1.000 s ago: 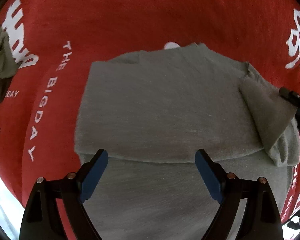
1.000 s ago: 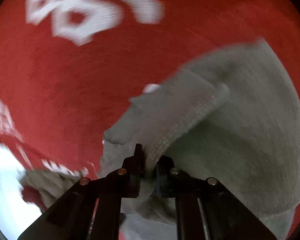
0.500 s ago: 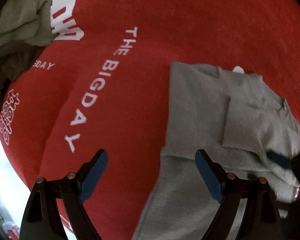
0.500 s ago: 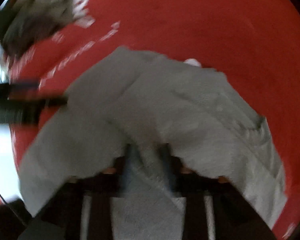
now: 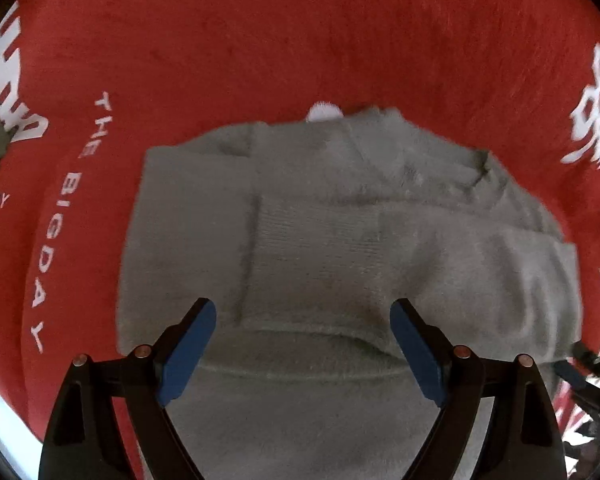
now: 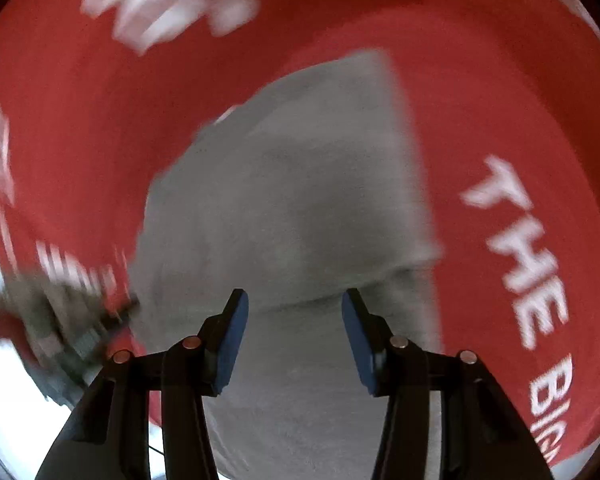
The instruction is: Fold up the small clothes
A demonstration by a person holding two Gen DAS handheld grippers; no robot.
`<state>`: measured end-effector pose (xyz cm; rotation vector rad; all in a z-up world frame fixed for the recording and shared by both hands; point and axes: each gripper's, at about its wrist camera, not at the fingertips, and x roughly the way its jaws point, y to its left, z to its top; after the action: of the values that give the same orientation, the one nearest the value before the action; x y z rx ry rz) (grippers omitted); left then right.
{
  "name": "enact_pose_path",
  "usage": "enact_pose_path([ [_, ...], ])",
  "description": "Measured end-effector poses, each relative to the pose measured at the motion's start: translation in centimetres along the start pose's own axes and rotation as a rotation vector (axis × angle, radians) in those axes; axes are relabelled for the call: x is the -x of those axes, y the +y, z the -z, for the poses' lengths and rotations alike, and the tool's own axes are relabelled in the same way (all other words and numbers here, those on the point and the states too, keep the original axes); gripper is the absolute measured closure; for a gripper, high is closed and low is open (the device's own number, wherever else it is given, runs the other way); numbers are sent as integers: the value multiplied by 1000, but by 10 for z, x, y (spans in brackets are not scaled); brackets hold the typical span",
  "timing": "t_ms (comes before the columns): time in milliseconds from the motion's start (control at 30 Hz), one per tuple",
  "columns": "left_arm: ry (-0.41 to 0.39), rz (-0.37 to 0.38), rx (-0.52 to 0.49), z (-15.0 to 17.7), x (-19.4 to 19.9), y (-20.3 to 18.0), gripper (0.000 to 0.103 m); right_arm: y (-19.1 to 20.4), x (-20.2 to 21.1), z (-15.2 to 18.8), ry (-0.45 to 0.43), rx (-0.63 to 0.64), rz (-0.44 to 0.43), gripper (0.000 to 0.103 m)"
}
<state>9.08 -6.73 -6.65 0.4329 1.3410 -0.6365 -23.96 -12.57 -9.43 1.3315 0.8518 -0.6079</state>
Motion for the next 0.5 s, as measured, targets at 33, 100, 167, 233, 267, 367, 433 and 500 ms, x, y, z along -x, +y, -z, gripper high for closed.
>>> enact_pose_path([
  [33,18,-18,-7,0,-8,-3,13,-14,1,-3,-11,-73,-27,52],
  [100,33,-31,-5,2,-17,-4,13,-39,1,-5,-34,-224,-120,63],
  [167,27,-36,-13,3,-15,-4,13,-49,-1,-7,-51,-302,-158,96],
  [233,25,-47,-30,4,-14,-6,13,-46,4,-11,-77,-288,-161,96],
  [267,24,-48,-36,4,-13,-7,13,-42,8,-13,-86,-248,-154,96],
  [367,16,-69,-49,4,-15,-10,5,-30,10,-18,-69,-106,-84,96],
  [433,20,-71,-42,3,-17,-10,2,-34,4,-21,-24,-65,-41,95],
  [500,34,-45,-14,2,-20,-4,1,-39,-1,-21,-2,-85,-54,93],
])
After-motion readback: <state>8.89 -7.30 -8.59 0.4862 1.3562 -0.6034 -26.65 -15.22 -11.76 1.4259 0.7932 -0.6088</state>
